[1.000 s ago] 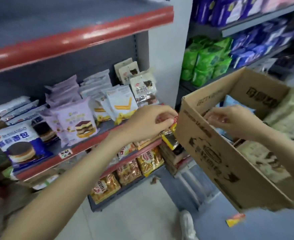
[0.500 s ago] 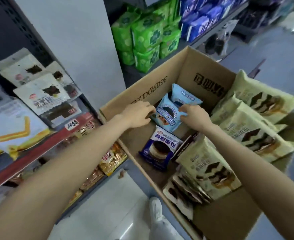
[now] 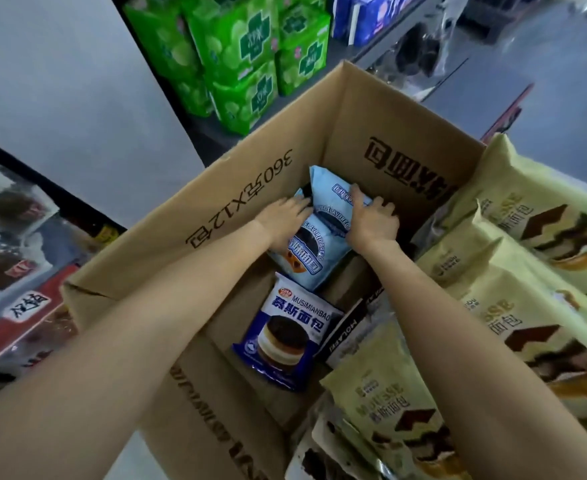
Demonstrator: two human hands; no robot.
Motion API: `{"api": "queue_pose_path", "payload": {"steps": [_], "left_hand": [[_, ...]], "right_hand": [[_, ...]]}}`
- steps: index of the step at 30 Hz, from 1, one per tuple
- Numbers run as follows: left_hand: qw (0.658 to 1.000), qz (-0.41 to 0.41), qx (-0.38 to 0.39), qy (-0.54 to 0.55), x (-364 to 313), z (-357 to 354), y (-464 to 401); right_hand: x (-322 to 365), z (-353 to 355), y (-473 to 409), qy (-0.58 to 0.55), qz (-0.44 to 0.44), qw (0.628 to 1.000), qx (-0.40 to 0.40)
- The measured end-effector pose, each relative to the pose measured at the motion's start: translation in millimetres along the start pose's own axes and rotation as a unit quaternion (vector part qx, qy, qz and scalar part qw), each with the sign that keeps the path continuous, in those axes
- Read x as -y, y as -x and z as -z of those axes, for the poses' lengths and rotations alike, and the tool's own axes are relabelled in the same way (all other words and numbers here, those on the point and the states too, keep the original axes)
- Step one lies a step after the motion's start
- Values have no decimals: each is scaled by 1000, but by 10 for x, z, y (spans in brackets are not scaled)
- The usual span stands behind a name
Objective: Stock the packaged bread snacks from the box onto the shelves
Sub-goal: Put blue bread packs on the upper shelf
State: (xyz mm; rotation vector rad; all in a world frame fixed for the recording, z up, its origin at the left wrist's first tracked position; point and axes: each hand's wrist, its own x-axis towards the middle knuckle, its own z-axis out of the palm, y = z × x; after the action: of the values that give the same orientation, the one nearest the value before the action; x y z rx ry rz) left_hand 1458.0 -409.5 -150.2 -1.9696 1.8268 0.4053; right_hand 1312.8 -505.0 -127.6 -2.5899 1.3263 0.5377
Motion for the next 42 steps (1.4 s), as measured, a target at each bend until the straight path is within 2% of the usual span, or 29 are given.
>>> {"api": "queue_pose_path", "payload": {"steps": [6,12,15,21,23,26,32,35,37,40,42], "left_hand": [[983,1,6,-185,-74,-39,16],[978,-25,49,-200,-99,-108,276],[987,-9,47,-157,-109,-76,443],[1000,-7,-15,12,-169,260,1068],[994,0,-43,96,-167,409,1386],[980,9,-113,162,-149,633,1914],[956,20,-172,237,-174,1004,2931],[922,2,-203,329,-218,1132,3446],[883,8,-230,409,-231,1147,3792],[809,34,-306,501,-215,1122,4267],[743,42,-372,555,-193,1078,4552]], "right_hand": [[73,-58,-30,26,-16,998,-55],[110,106,229,-9,17,995,-101],[110,248,468,-20,47,989,-135],[-6,498,1023,-38,104,975,-194],[-39,554,1219,-58,122,968,-213],[-78,676,1501,-119,142,955,-230],[-19,1071,2122,-266,239,885,-298],[62,1355,2396,-336,294,846,-292],[127,1547,2546,-366,337,819,-287],[307,1781,2727,-425,364,787,-261],[501,1889,2828,-474,374,758,-248]]}}
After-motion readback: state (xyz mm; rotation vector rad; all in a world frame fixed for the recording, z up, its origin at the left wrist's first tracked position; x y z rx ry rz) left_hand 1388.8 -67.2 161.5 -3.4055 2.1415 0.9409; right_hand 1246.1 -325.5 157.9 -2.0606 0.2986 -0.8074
